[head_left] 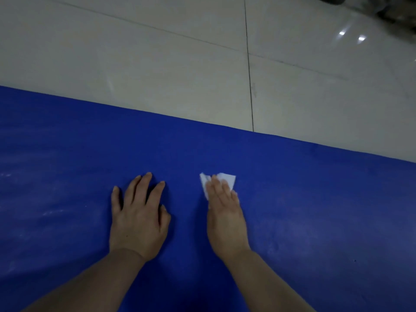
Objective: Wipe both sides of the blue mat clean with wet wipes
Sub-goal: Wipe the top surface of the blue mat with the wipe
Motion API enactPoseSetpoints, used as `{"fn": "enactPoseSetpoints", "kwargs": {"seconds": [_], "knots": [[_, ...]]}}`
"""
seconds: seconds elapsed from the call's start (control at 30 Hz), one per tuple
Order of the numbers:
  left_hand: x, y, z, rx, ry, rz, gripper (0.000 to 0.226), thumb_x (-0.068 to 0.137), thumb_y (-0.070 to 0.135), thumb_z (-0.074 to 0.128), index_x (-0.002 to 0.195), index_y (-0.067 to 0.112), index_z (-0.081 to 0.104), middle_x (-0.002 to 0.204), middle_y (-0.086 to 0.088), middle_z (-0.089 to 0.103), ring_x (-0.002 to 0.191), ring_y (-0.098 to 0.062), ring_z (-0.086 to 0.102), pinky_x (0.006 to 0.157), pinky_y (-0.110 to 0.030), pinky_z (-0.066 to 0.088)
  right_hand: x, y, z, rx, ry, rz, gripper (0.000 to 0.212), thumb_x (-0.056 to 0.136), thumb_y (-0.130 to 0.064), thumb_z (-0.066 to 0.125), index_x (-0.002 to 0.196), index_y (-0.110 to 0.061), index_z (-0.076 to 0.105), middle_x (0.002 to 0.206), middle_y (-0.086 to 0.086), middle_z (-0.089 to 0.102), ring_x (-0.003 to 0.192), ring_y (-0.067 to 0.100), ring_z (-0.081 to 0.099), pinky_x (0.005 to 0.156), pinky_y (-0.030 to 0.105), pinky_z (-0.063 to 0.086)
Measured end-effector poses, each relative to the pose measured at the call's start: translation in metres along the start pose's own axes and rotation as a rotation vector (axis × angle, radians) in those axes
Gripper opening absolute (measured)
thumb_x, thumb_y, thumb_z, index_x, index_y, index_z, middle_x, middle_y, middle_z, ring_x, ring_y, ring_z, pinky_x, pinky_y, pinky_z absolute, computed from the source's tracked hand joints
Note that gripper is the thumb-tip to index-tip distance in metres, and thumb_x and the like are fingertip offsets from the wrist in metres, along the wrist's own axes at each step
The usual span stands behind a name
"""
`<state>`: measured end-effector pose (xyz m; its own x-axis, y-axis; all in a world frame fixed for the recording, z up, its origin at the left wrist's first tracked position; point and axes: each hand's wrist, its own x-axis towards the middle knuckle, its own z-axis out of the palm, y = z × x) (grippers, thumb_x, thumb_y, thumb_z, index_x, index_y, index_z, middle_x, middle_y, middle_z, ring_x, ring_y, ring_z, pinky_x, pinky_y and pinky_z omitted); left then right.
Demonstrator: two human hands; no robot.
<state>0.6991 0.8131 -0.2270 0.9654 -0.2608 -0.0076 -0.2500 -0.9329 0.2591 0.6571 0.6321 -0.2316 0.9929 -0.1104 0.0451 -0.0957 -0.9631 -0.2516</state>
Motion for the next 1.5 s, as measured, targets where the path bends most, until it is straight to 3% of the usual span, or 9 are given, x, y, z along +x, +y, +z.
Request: {"fn": "enactPoseSetpoints", "kwargs": {"seconds": [0.17,0.3,0.47,0.7,0.8,0.9,1.1,1.33,1.5], "knots": [[0.002,0.001,-0.001,0.024,0.000,0.008,0.056,0.086,0.034,0.029,0.128,0.011,0.058,0.142,-0.013,0.045,0.133,-0.031,0.039,0.109,-0.064,0.022,0.032,0.043,-0.023,0.051,0.105,0.571,0.053,0.095,0.000,0.036,0.147,-0.008,0.030,0.155,0.005,0.026,0.144,0.025,0.020,0.117,0.044,0.018],[0.001,0.001,-0.001,0.009,-0.008,0.006,0.056,0.086,0.034,0.029,0.129,0.011,0.057,0.143,-0.013,0.044,0.135,-0.030,0.037,0.111,-0.062,0.018,0.038,-0.003,-0.003,0.006,0.127,0.365,0.058,0.089,-0.001,0.050,0.144,-0.002,0.036,0.150,0.013,0.036,0.139,0.032,0.032,0.111,0.051,0.031],[0.001,0.001,-0.002,0.001,-0.011,0.006,0.056,0.086,0.034,0.030,0.129,0.011,0.056,0.143,-0.012,0.044,0.135,-0.029,0.036,0.110,-0.062,0.017,0.027,-0.017,-0.002,-0.022,-0.009,0.034,0.053,0.096,-0.021,0.028,0.147,-0.009,0.030,0.153,0.006,0.032,0.142,0.025,0.028,0.114,0.038,0.017],[0.002,0.001,-0.002,0.026,-0.031,0.009,0.056,0.086,0.035,0.029,0.129,0.011,0.057,0.142,-0.014,0.045,0.133,-0.031,0.037,0.110,-0.063,0.021,0.044,0.051,-0.027,-0.029,0.070,0.612,0.048,0.098,-0.010,0.030,0.146,-0.005,0.029,0.151,0.010,0.031,0.136,0.028,0.033,0.110,0.041,0.030],[0.001,0.001,-0.002,0.011,-0.016,0.009,0.056,0.086,0.034,0.030,0.128,0.011,0.057,0.142,-0.013,0.045,0.134,-0.029,0.036,0.110,-0.062,0.019,0.042,-0.004,-0.010,-0.069,0.060,0.241,0.053,0.088,-0.015,0.034,0.138,-0.001,0.043,0.136,0.016,0.049,0.118,0.033,0.053,0.095,0.043,0.046],[0.001,0.001,-0.003,0.010,-0.008,0.011,0.055,0.085,0.034,0.030,0.128,0.011,0.058,0.141,-0.012,0.045,0.133,-0.029,0.036,0.109,-0.062,0.020,0.040,-0.023,-0.008,-0.034,-0.111,-0.030,0.059,0.095,-0.033,0.020,0.149,-0.010,0.026,0.154,0.006,0.029,0.141,0.024,0.028,0.115,0.039,0.021],[0.002,0.001,-0.002,0.026,-0.024,0.012,0.056,0.086,0.034,0.030,0.128,0.011,0.058,0.141,-0.013,0.045,0.133,-0.030,0.037,0.109,-0.063,0.022,0.059,0.048,-0.032,-0.012,-0.050,0.698,0.059,0.103,-0.034,0.027,0.152,-0.009,0.008,0.160,0.007,0.008,0.146,0.025,0.007,0.118,0.046,0.010],[0.003,0.001,-0.004,0.027,-0.033,0.007,0.056,0.084,0.035,0.030,0.128,0.012,0.058,0.141,-0.013,0.046,0.133,-0.030,0.038,0.109,-0.062,0.022,0.060,-0.024,-0.012,-0.043,-0.186,0.167,0.067,0.096,-0.049,0.013,0.153,-0.016,0.002,0.161,0.000,-0.003,0.147,0.018,-0.003,0.117,0.040,-0.003],[0.004,0.002,-0.004,0.026,-0.018,0.009,0.056,0.084,0.034,0.031,0.126,0.012,0.060,0.140,-0.013,0.048,0.131,-0.031,0.040,0.110,-0.059,0.021,0.076,0.047,-0.029,-0.002,-0.038,0.621,0.060,0.102,-0.036,0.027,0.153,-0.010,0.007,0.160,0.005,0.009,0.146,0.023,0.007,0.118,0.045,0.010]]}}
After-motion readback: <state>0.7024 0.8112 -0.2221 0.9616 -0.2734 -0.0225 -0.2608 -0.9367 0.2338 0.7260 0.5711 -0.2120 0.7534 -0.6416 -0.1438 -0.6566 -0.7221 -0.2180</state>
